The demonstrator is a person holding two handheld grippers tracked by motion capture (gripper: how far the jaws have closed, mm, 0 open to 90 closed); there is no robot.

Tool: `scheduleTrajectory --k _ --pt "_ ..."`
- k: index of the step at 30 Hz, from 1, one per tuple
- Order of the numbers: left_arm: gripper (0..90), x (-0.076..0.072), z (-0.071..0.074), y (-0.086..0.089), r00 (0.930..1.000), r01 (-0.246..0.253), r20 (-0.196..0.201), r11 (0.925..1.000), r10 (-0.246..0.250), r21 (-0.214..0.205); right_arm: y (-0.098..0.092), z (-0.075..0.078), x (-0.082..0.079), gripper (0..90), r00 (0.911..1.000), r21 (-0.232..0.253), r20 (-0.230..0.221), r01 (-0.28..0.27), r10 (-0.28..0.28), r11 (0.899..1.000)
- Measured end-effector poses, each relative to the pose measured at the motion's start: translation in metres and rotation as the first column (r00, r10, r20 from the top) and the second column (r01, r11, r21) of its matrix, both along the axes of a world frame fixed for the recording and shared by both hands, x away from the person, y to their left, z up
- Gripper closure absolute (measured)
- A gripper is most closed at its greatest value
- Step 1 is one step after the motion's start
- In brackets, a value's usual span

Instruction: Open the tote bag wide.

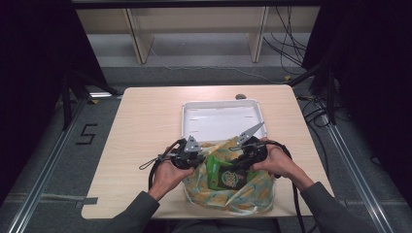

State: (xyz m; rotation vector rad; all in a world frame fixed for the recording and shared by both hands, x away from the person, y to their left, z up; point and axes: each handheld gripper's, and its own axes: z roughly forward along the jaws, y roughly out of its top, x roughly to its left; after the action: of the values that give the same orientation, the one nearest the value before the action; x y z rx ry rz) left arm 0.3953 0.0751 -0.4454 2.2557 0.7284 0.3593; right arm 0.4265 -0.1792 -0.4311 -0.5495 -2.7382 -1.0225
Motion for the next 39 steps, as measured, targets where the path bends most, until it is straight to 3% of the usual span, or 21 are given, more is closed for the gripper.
scheduleTrajectory --k 4,10,15,16,19,22,24,26,28,31,32,33,35,38,39 --pt "88.7 0.002 -0.004 0.001 0.9998 0.003 -0.018 1.0000 -0.003 0.008 -0.004 0.007 -0.001 77.5 0.9990 0.021 0.039 0.019 -0.019 1.000" --pt "84.6 0.002 -0.002 0.003 0.9996 0.003 -0.028 1.0000 -0.003 -0.007 -0.010 0.022 0.000 77.5 0.9975 0.069 0.051 0.045 -0.048 0.997" --pt "66.9 0.000 0.009 0.009 0.9995 -0.006 -0.031 0.9967 0.003 -0.081 -0.015 0.033 0.002 77.5 0.9960 0.102 0.073 0.045 -0.052 0.994" --pt "63.5 -0.001 0.012 0.011 0.9998 -0.008 -0.019 0.9972 0.007 -0.075 -0.016 0.035 0.003 77.5 0.9947 0.112 0.087 0.045 -0.055 0.993" --pt "53.9 -0.007 0.021 0.017 0.9997 -0.005 -0.023 0.9944 0.003 -0.105 -0.019 0.039 0.003 77.5 0.9944 0.124 0.081 0.057 -0.068 0.991" --pt "46.4 -0.012 0.027 0.023 0.9999 -0.013 0.002 0.9928 0.014 -0.119 -0.021 0.044 0.004 77.5 0.9929 0.132 0.086 0.070 -0.082 0.989" --pt "43.1 -0.017 0.032 0.026 1.0000 0.003 0.006 0.9908 -0.003 -0.136 -0.021 0.045 0.005 77.5 0.9921 0.151 0.101 0.059 -0.074 0.987" --pt "40.2 -0.022 0.037 0.029 0.9997 0.011 0.023 0.9898 -0.008 -0.142 -0.022 0.048 0.004 77.5 0.9914 0.159 0.089 0.081 -0.096 0.984" --pt "37.6 -0.028 0.039 0.033 0.9991 0.018 0.041 0.9896 -0.012 -0.143 -0.023 0.050 0.005 77.5 0.9892 0.165 0.113 0.074 -0.093 0.984" --pt "34.5 -0.037 0.038 0.040 0.9983 0.010 0.058 0.9893 -0.002 -0.145 -0.025 0.055 0.005 77.5 0.9893 0.181 0.097 0.090 -0.109 0.979" --pt "33.8 -0.040 0.038 0.043 0.9982 0.007 0.060 0.9889 0.001 -0.149 -0.026 0.056 0.007 77.5 0.9876 0.184 0.118 0.081 -0.103 0.980" --pt "33.0 -0.042 0.037 0.045 0.9977 0.008 0.068 0.9896 0.002 -0.143 -0.027 0.057 0.007 77.5 0.9884 0.185 0.109 0.085 -0.106 0.979" --pt "32.1 -0.048 0.034 0.050 0.9980 -0.019 0.056 0.9857 0.029 -0.167 -0.027 0.059 0.007 77.5 0.9878 0.191 0.104 0.095 -0.116 0.977" --pt "29.0 -0.054 0.032 0.059 0.9974 -0.023 0.064 0.9882 0.033 -0.151 -0.029 0.062 0.008 77.5 0.9863 0.205 0.112 0.096 -0.121 0.974" --pt "28.9 -0.056 0.031 0.061 0.9966 -0.038 0.066 0.9864 0.049 -0.160 -0.030 0.063 0.007 77.5 0.9879 0.204 0.093 0.103 -0.124 0.973"
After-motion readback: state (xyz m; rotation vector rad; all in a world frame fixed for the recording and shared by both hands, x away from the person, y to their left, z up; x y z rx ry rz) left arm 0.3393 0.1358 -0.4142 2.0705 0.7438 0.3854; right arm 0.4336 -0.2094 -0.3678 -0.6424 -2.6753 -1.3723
